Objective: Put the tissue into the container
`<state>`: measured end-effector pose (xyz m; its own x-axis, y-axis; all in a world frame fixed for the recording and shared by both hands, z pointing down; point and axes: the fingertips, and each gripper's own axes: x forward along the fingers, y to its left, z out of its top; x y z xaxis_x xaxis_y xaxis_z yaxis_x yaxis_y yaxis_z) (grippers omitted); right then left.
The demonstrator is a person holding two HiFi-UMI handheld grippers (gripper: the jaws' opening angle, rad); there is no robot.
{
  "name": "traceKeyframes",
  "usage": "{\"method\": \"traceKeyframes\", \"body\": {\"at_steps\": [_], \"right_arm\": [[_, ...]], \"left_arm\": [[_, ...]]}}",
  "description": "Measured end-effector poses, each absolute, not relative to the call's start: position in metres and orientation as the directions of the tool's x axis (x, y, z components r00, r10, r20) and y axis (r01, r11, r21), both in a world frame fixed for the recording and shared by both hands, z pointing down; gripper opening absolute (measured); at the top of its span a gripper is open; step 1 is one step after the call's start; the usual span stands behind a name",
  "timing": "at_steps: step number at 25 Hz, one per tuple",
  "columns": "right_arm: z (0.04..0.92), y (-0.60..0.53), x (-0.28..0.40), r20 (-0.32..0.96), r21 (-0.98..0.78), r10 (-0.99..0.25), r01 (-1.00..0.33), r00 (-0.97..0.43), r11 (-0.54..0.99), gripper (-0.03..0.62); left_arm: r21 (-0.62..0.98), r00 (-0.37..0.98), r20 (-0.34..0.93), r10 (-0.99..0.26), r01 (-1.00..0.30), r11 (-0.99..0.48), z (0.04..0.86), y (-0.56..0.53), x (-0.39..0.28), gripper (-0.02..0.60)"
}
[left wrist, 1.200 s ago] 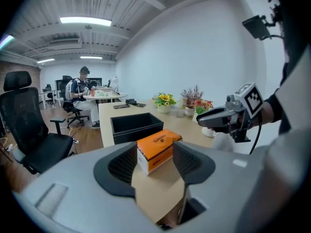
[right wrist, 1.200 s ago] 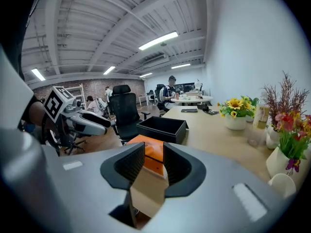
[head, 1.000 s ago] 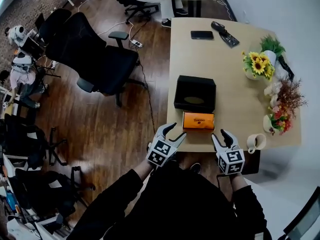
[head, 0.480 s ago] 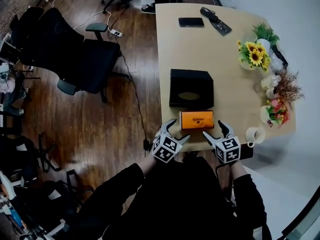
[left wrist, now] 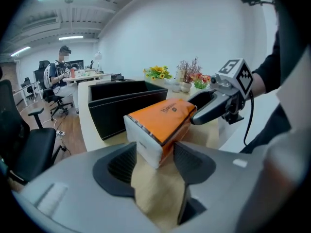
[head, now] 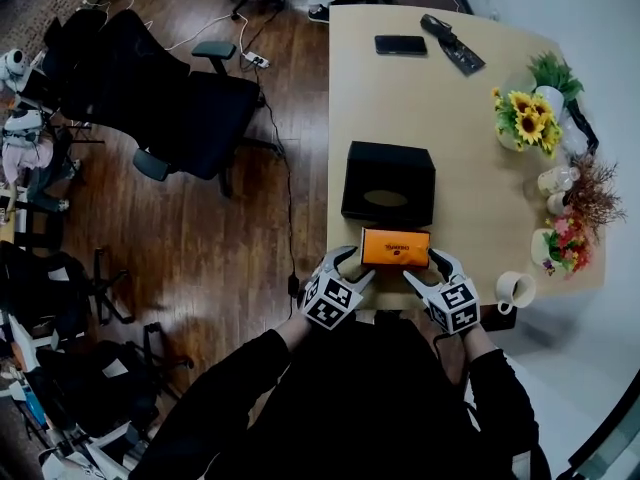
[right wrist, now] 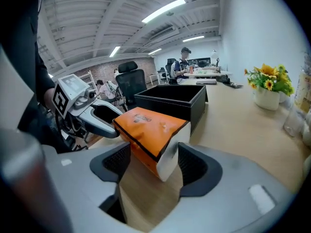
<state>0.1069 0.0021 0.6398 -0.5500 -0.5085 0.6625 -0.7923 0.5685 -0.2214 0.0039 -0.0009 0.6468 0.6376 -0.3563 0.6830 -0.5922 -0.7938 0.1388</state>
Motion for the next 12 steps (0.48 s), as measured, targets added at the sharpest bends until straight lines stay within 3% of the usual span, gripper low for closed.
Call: {"method": "traceKeyframes", "body": {"at_steps": [2, 12], "right_arm": [[0.6392, -0.0004, 0.1058, 0.651, -0.246, -0.509, -0.791, -0.564, 0.561, 0.293], [0.6404, -0.0028, 0.1062, 0.669, -0.224, -0.507, -0.797, -0.544, 0.561, 0.264]], "left_arm": [[0.118, 0.625, 0.690, -0.364, -0.594, -0.796, 0.6452, -0.0013, 0.0046, 0.170], [0.118, 0.617, 0.704, -0.350, -0.589, -0.799, 0.6473, -0.0012, 0.0047, 0.147]]}}
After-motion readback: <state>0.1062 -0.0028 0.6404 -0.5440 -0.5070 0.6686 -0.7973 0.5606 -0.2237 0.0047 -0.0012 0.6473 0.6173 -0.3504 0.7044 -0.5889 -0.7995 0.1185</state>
